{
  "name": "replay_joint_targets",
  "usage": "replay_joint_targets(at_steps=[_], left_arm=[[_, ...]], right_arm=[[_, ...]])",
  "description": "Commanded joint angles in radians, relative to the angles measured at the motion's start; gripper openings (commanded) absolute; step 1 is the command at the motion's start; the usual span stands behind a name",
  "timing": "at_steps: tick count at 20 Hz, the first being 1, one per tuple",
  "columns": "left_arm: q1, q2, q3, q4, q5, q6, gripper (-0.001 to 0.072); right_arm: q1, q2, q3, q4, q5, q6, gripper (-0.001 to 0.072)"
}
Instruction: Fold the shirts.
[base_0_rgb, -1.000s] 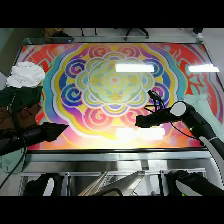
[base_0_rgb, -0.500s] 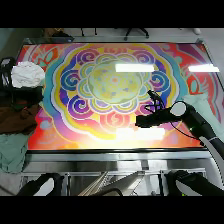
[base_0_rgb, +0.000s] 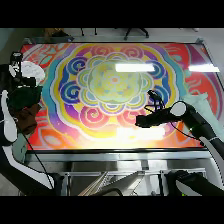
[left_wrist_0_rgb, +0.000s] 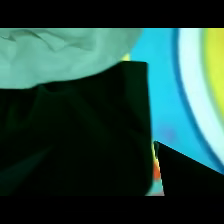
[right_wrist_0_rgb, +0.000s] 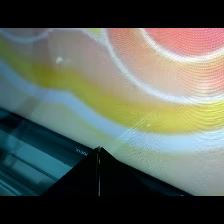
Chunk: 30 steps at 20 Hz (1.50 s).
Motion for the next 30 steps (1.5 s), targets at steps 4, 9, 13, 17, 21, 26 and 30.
replay_joint_targets(at_steps=[4,9,13,17,21,26,30], left_arm=[[0.085,-0.286,0.221,0.044,0.233,-0.017,0.0675],[0.055,-0.352,0.151,0.043,0.588,-0.018,0.0674],[0.044,-0.407,0.152,0.044,0.713,-0.018,0.0627],[0.048,-0.426,0.177,0.043,0.616,-0.019,0.0015],[0.006,-0.344,0.259,0.041,0.522,-0.019,0.0011],[-0.13,-0.027,0.219,-0.186,0.468,-0.039,0.001],[-0.274,0.239,0.107,-0.491,0.19,0.094,0.001]], right_arm=[[0.001,-0.003,-0.001,0.0,-0.002,-0.003,0.002],[0.001,-0.031,-0.001,0.003,-0.001,-0.002,0.002],[0.001,-0.064,-0.001,0.004,-0.001,-0.002,0.002],[0.001,-0.101,-0.001,0.003,-0.001,-0.002,0.002],[0.001,-0.129,-0.001,0.003,-0.001,-0.002,0.002],[0.001,-0.143,0.0,0.003,-0.008,-0.002,0.002],[0.001,-0.148,0.0,0.003,-0.048,-0.002,0.002]])
